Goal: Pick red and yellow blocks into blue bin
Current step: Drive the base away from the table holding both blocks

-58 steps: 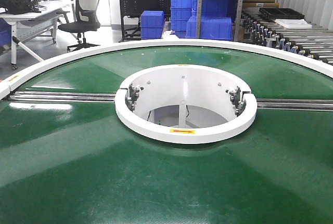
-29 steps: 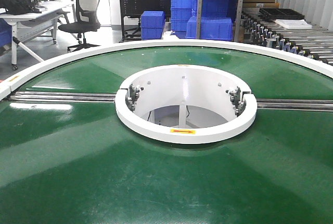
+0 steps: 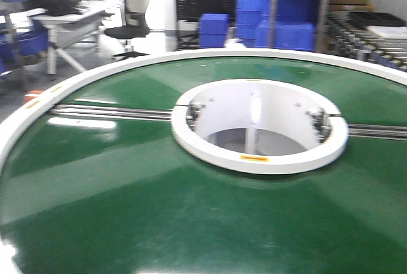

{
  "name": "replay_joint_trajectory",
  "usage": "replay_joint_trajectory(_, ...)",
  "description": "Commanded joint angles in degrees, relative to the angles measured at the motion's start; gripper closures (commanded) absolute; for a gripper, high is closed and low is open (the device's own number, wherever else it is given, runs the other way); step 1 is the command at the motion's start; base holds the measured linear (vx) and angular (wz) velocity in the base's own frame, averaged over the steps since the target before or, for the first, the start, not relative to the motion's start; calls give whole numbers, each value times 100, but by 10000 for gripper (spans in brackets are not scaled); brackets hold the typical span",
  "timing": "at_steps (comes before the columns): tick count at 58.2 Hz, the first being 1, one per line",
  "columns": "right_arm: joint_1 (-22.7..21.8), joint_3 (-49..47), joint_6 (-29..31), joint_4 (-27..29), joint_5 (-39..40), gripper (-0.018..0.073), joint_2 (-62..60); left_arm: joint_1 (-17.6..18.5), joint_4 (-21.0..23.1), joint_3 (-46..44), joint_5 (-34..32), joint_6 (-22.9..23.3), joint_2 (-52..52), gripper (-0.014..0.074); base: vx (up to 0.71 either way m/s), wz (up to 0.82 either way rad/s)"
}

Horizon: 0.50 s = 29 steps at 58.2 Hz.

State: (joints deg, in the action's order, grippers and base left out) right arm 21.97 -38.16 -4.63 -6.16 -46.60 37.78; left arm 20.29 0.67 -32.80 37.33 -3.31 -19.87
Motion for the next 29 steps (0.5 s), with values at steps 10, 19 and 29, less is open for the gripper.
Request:
replay_joint_trajectory(10,-1,-165,23,-73,362,318,-9,11,2,-131,-494,31,-68,359,-12,53)
replay_joint_trajectory(19,-1,-165,23,-73,362,318,-9,11,2,-131,-494,31,-68,359,-13,60)
replay_joint_trajectory(29,-1,-165,23,-73,358,318,-9,11,2,-131,-494,31,-68,359,-14,60)
